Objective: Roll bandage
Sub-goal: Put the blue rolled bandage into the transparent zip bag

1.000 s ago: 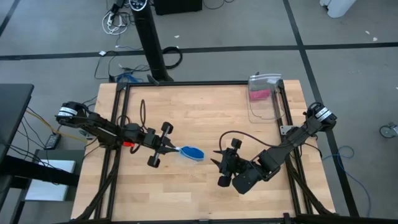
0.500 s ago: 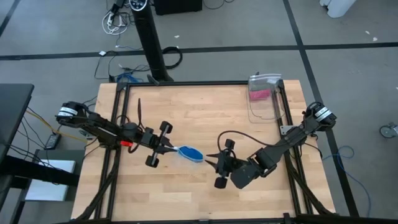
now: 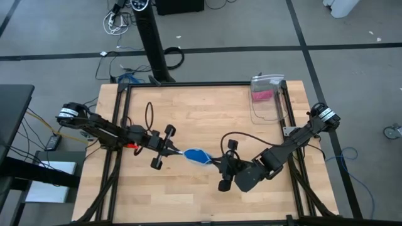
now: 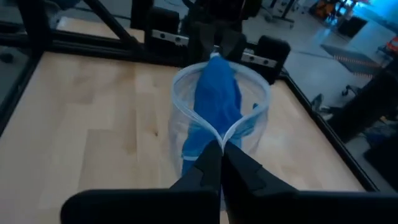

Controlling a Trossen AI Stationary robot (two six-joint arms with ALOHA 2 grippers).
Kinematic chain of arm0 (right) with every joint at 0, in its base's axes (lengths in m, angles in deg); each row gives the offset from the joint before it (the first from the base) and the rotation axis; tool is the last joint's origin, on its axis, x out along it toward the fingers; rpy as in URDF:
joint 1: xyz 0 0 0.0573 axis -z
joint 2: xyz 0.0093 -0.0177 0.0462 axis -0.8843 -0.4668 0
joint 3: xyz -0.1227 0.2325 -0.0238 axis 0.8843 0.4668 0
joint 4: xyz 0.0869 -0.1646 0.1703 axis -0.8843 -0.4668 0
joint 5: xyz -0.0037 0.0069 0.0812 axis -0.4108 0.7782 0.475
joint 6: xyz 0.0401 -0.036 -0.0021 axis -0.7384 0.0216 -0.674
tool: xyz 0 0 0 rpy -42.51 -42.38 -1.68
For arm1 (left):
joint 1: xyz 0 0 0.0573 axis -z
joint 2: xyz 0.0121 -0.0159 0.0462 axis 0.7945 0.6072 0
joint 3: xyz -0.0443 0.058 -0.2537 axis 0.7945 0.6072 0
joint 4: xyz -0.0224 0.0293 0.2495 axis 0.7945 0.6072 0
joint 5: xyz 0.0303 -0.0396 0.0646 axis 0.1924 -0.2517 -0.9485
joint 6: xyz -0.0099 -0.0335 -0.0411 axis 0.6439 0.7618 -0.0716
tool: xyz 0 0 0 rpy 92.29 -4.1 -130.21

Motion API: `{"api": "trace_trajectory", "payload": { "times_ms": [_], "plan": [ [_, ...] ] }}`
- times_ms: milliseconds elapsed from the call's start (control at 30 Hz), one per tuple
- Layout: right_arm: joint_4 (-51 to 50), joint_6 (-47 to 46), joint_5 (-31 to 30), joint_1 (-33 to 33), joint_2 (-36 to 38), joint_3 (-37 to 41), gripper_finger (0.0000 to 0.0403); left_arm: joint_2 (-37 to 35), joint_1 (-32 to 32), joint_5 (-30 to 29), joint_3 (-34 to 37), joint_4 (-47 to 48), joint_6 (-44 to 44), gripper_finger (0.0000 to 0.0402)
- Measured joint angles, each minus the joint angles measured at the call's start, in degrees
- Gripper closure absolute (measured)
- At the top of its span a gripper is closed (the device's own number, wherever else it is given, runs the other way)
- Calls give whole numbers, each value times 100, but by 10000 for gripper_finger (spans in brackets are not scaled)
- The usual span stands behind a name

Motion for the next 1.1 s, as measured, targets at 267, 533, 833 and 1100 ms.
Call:
{"api": "trace_trajectory", "payload": {
  "times_ms": [267,533,833,1100],
  "plan": [
    [-862,-551,619,294,-20,-248,402,0,0,-1,-226,350,33,400],
    [-1385,-824,1029,468,-4,-241,402,2,2,-71,-484,1622,-87,400],
    [-1514,-922,992,436,-2,-241,403,-229,2,-96,-484,1804,-87,400],
    [-1506,-782,1114,927,-2,-241,403,-748,2,-183,-722,2871,-232,400]
  ]
}}
